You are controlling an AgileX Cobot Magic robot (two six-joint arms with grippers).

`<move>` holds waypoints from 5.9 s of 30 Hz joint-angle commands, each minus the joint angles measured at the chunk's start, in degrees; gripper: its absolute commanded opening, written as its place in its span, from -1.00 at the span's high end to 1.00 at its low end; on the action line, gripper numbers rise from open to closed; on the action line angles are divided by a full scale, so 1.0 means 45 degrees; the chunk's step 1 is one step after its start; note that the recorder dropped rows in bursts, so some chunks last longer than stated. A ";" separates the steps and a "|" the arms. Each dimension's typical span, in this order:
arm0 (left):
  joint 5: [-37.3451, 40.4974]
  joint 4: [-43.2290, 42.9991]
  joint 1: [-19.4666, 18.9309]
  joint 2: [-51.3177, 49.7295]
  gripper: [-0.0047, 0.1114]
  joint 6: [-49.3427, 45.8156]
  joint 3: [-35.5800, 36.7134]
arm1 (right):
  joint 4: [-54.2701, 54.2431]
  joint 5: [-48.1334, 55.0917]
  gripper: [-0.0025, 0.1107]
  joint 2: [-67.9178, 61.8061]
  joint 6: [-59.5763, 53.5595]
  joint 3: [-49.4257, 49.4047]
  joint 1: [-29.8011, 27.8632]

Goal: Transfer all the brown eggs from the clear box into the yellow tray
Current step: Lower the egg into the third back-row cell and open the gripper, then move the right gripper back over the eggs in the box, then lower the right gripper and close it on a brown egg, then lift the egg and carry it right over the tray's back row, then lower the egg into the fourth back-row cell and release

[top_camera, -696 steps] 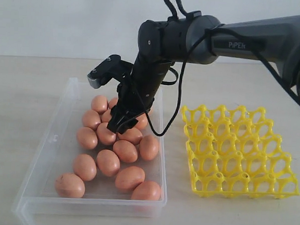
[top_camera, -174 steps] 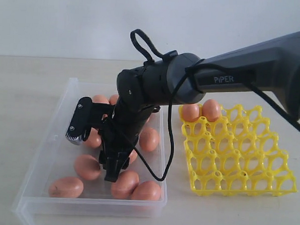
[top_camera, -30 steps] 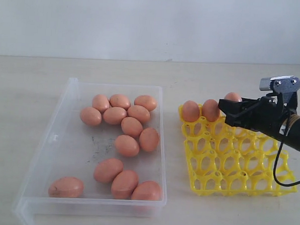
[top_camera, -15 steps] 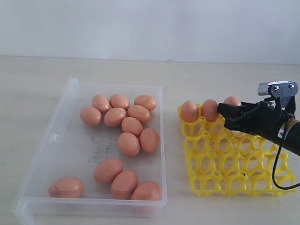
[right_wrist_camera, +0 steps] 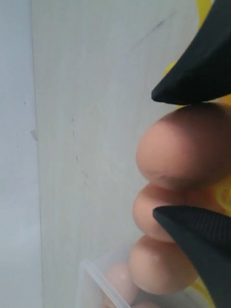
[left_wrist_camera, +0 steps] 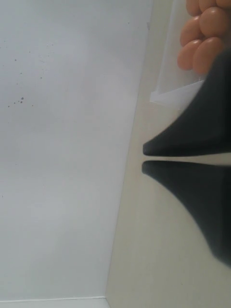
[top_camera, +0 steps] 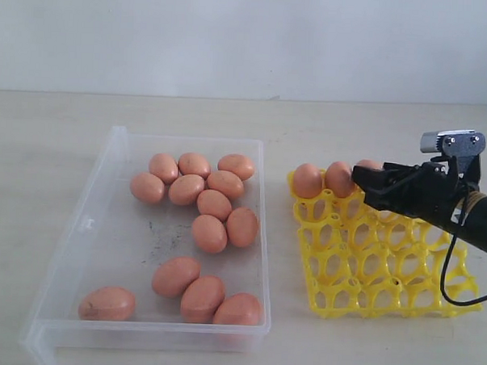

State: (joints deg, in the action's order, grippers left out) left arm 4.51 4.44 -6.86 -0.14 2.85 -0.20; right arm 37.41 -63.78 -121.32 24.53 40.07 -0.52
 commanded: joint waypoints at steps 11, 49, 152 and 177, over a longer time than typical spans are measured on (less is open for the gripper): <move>-0.0040 0.0112 0.0022 0.0032 0.85 0.0113 0.0044 | 0.0231 0.0179 0.12 0.1107 0.0775 -0.0018 -0.0076; -0.0026 0.0112 0.0022 0.0032 0.85 0.0113 0.0044 | 1.3897 1.6992 0.96 0.4904 1.4169 0.5206 0.7619; -0.0038 0.0112 0.0022 0.0032 0.85 0.0113 0.0044 | -0.9866 0.5114 0.96 0.6815 -0.5451 -0.1935 0.3128; -0.0038 0.0112 0.0022 0.0032 0.85 0.0113 0.0044 | -0.8813 0.0927 0.96 0.1968 -0.4595 -0.1583 0.2267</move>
State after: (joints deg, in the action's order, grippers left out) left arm 4.51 4.44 -6.86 -0.14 2.85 -0.20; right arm -0.79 -58.47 -111.57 4.86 32.15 10.13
